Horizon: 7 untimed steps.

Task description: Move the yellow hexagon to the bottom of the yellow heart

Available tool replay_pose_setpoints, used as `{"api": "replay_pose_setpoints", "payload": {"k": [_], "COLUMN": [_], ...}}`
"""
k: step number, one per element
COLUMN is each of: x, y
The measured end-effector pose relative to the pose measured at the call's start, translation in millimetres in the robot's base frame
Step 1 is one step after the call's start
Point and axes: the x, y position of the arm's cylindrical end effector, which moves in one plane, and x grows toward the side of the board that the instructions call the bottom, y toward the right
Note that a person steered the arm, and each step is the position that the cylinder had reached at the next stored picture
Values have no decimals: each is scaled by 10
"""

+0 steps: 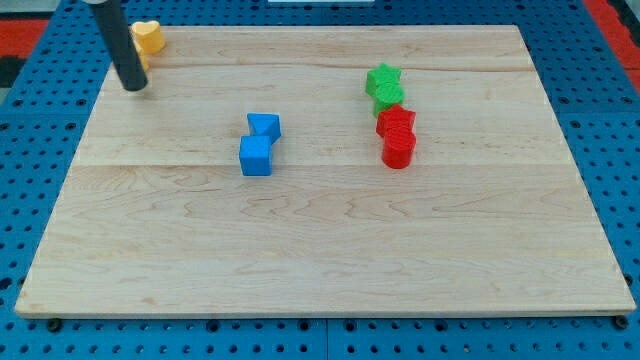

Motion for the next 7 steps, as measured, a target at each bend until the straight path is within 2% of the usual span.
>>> {"api": "replay_pose_setpoints", "payload": {"k": [2, 5, 6, 7], "x": [-329, -286, -266, -191], "y": [-146, -39, 211, 935]}}
